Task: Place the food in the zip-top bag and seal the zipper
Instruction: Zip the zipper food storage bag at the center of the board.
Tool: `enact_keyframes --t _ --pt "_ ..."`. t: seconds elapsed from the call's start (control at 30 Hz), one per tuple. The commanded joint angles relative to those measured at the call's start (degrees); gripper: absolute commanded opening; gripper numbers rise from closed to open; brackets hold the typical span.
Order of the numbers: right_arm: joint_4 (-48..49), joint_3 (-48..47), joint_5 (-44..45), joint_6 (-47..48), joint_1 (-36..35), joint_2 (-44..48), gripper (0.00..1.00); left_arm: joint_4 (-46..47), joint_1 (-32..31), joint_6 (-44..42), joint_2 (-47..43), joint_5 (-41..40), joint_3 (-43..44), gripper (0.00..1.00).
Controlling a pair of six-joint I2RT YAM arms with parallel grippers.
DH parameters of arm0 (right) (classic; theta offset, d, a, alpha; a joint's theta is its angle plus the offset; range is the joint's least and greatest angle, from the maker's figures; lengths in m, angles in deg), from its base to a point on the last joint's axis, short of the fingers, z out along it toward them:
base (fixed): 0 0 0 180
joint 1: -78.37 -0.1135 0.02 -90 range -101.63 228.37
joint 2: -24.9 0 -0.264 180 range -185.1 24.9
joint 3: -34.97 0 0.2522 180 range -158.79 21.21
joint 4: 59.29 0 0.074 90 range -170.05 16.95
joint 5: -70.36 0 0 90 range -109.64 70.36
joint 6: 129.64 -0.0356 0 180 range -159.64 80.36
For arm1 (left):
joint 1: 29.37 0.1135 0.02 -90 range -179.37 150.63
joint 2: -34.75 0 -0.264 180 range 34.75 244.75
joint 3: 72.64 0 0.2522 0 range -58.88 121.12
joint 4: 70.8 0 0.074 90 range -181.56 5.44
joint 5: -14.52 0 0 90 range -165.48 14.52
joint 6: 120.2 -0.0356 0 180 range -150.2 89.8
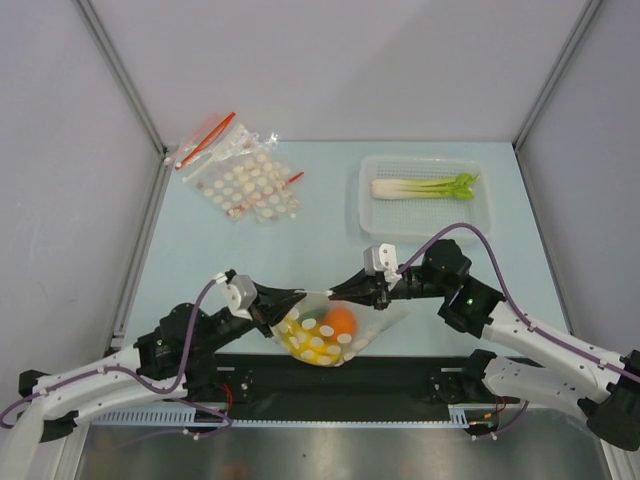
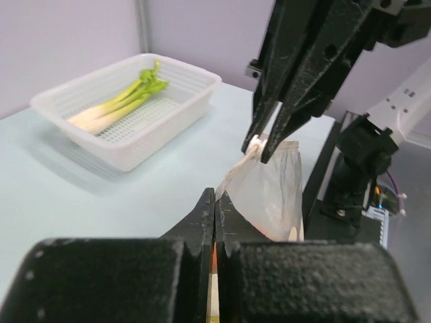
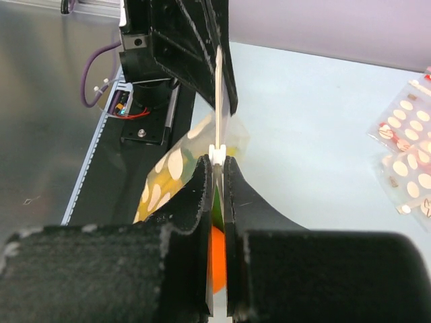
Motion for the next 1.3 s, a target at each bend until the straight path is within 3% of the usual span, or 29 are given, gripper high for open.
enact_keyframes --t 0.0,0.1,0.33,0.43,0.57,0.67,0.77,1.1,1.27 --pt "1.3 -1.2 1.5 -1.0 0.7 0.4 0.0 3.0 0.2 1.3 -4.8 -12.1 -1.0 0.0" --pt "1.3 -1.1 2.7 -1.5 1.2 0.2 0.0 1.8 0.2 2.5 -10.1 -19.5 -2.2 0.0" --pt "2.3 -0.5 4.3 -2.6 3.3 0.0 0.0 -9.1 0.2 9.5 -16.0 -48.8 -1.8 0.0" --pt "4.3 0.8 4.4 -3.7 4.8 0.0 0.0 -15.0 0.2 15.0 -18.9 -58.2 -1.1 0.0" --pt "5.6 1.4 4.2 -4.9 6.3 -0.3 0.0 -29.5 -0.8 32.2 -23.6 -68.1 1.1 0.0" --pt "6.5 1.9 4.8 -5.9 7.7 -0.4 0.0 -35.4 -2.8 38.5 -26.4 -71.4 1.8 0.0" --pt "8.0 2.8 4.4 -7.4 9.5 -0.4 0.0 -35.5 -3.8 38.6 -26.5 -72.5 1.8 0.0" --pt "8.0 2.8 8.0 -9.5 11.4 -0.3 0.0 -40.4 -3.9 45.1 -16.7 -73.5 4.8 0.0" --pt "9.1 3.6 10.1 -12.3 14.2 -0.3 0.0 -34.5 -3.9 41.3 -11.6 -72.8 4.2 0.0"
